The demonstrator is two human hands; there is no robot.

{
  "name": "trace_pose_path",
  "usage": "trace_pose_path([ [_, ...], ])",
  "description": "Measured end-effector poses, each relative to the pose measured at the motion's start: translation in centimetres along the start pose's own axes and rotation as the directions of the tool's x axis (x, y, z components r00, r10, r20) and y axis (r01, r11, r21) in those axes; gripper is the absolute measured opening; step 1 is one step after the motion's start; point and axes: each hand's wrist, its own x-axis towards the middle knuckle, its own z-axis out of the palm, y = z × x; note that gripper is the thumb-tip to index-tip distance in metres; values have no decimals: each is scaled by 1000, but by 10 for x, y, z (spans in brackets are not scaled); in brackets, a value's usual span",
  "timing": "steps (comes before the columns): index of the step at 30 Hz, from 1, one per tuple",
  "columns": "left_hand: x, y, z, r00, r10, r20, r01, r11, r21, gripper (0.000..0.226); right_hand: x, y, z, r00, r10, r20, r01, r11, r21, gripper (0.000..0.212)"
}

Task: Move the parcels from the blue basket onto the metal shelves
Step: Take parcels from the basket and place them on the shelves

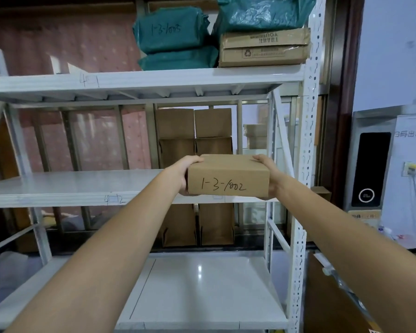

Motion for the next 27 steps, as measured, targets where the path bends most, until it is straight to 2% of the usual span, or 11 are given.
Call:
trace_pose_path([
  [4,-2,2,-27,997,-10,-82,8,1000,-27,37,16,-9,28,1000,-9,21,10,996,-84,32],
  [11,-22,3,-117,977,-12,-213,-12,994,-112,42,45,-7,116,983,-48,180,70,990,-122,24],
  [18,-83,5,-248,947,31,-321,-73,990,-121,44,35,22,261,965,-33,260,70,989,-133,23],
  [23,-137,1,-353,937,45,-346,-85,991,-102,33,23,54,377,951,-6,309,49,990,-131,26],
  [27,-174,-2,-436,926,53,-373,-127,976,-177,32,19,75,468,947,10,322,32,992,-125,24],
])
